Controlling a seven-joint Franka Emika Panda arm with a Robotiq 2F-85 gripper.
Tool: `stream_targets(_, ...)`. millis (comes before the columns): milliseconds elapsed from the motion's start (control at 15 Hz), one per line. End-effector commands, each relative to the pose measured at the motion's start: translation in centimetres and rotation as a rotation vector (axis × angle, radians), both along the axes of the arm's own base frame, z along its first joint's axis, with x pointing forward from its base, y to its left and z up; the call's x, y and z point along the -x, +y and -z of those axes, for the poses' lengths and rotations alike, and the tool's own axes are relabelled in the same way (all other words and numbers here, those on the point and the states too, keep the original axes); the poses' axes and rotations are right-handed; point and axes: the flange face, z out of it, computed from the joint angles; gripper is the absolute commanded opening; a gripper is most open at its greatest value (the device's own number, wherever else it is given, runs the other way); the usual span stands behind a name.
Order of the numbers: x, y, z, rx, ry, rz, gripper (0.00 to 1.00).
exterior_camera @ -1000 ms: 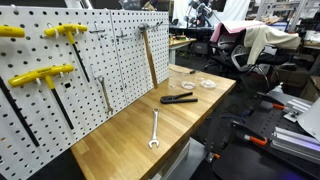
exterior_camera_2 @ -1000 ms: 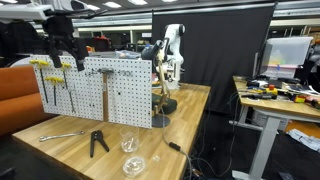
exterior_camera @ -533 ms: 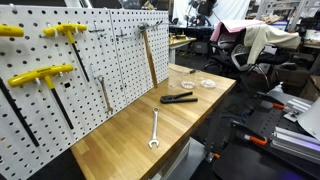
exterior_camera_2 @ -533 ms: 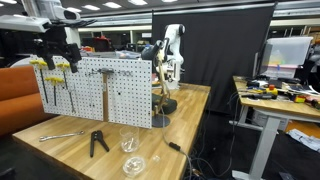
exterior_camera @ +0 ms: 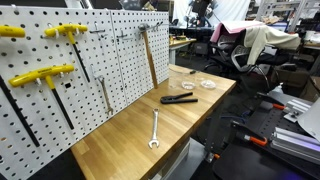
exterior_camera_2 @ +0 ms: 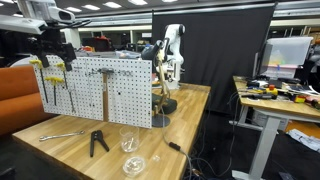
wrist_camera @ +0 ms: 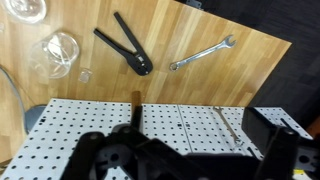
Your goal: Unhang the spanner from the tool holder and put it on the table
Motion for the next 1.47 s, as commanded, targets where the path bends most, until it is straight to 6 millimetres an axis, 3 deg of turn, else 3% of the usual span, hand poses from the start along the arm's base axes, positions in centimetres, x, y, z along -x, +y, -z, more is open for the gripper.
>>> stream_targets(0, 2.1, 3.3, 0.7, -0.054, -0.048, -0.105, 1.00)
stream_targets(267, 5.0, 7.8, 3.0, -0.049, -0.045, -0.247, 1.00)
stream_targets(800, 4.9, 8.1, 2.9, -0.037, -0.058, -0.217, 1.00)
stream_targets(1067, 4.7, 10.7, 3.6, -0.196, -0.152, -0.135, 1.00)
stream_targets(1400, 4.2, 15.1, 8.7, -0.223, -0.189, -0.097, 1.00)
